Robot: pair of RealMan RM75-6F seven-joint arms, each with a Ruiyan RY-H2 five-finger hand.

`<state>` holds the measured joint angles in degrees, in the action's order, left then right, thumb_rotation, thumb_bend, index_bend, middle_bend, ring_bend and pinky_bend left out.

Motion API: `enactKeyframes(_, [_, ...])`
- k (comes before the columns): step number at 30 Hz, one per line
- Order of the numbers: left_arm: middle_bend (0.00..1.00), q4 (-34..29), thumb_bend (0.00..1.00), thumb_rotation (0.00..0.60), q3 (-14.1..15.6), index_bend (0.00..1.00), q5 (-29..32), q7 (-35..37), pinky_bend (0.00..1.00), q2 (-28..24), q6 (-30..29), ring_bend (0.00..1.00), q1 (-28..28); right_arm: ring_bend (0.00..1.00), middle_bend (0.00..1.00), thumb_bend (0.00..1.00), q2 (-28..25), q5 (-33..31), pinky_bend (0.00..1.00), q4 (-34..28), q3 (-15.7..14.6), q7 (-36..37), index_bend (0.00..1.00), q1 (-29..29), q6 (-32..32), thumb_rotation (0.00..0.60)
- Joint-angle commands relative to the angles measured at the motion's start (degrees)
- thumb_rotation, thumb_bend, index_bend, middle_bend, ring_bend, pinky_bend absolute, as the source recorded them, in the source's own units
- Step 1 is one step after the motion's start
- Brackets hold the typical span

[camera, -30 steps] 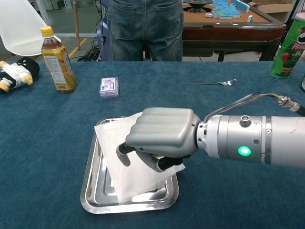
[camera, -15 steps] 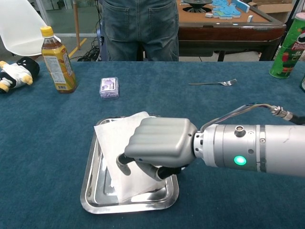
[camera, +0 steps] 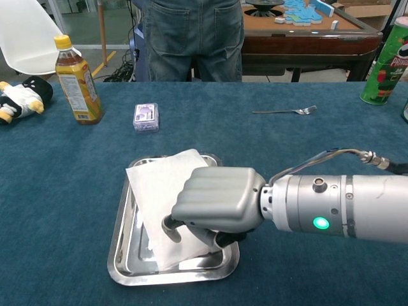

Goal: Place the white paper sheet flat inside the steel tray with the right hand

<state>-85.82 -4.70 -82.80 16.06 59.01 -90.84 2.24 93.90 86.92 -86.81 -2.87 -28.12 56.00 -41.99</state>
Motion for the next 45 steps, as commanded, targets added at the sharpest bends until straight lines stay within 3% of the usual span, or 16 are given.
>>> enactKeyframes(1, [0.45, 0.02, 0.28, 0.6, 0.0, 0.58, 0.01, 0.01, 0.55, 0.02, 0.05, 0.39, -0.02, 1.0, 1.0, 1.0, 0.09, -0.03, 1.0, 0.19, -0.07, -0.06, 0.36, -0.11, 0.24, 0.6])
enactKeyframes(45, [0.45, -0.05, 0.28, 0.6, -0.28, 0.58, 0.75, 1.1, 0.55, -0.78, -0.27, 0.39, 0.65, 1.0, 1.0, 1.0, 4.11, -0.31, 1.0, 2.01, 1.12, 0.93, 0.36, -0.58, 2.1, 0.6])
